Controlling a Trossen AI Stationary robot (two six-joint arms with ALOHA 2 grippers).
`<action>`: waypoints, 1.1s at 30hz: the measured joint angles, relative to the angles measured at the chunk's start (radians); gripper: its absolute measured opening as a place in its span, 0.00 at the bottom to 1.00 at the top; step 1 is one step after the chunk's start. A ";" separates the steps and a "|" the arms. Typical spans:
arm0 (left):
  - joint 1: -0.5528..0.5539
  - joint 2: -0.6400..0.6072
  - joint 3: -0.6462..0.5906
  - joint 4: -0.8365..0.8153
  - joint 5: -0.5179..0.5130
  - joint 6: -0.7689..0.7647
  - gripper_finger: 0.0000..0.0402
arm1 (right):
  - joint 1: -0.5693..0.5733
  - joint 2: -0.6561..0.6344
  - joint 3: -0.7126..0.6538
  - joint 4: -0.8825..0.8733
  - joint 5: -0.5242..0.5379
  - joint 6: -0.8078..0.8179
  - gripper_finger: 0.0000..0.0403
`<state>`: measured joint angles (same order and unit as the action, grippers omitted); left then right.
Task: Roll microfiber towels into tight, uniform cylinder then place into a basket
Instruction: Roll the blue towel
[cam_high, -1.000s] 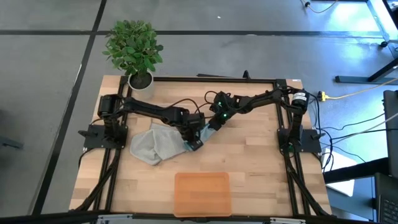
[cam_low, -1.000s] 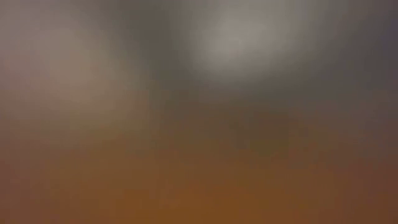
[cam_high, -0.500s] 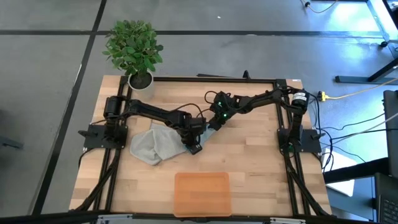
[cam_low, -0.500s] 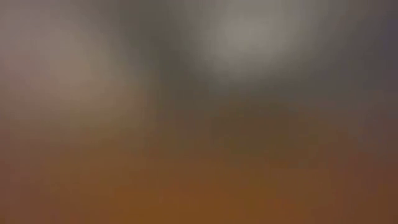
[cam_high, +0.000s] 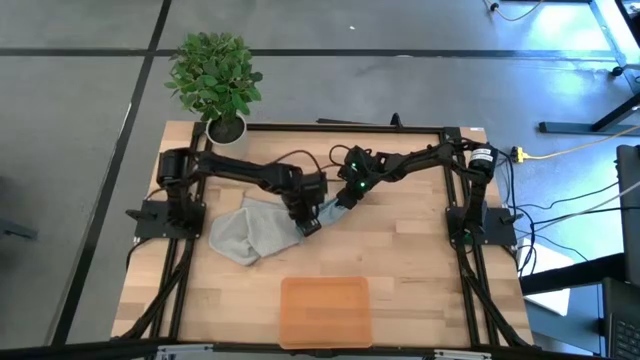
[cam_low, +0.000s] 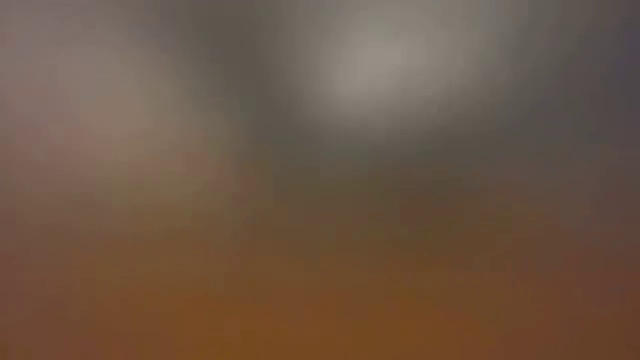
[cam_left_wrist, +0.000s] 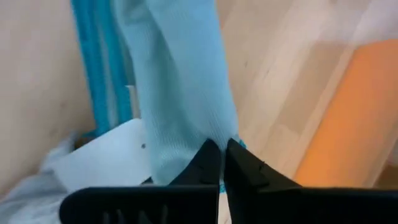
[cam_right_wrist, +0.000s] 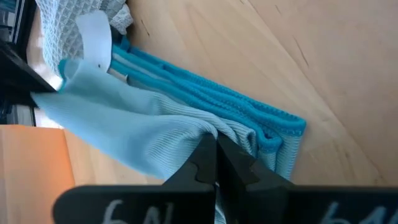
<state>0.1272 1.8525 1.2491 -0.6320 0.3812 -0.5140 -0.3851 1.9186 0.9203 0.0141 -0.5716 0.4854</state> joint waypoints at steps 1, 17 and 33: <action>0.012 -0.005 0.000 -0.023 0.012 0.014 0.00 | 0.000 0.000 0.000 -0.001 0.000 0.000 0.01; 0.166 0.013 0.000 -0.121 0.082 0.128 0.00 | 0.000 0.000 0.000 -0.007 -0.003 0.000 0.01; 0.194 0.099 0.000 -0.164 0.057 0.168 0.00 | 0.001 -0.001 0.001 -0.013 0.001 -0.042 0.01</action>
<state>0.3214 1.9519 1.2491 -0.7958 0.4384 -0.3460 -0.3843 1.9179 0.9211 0.0015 -0.5703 0.4430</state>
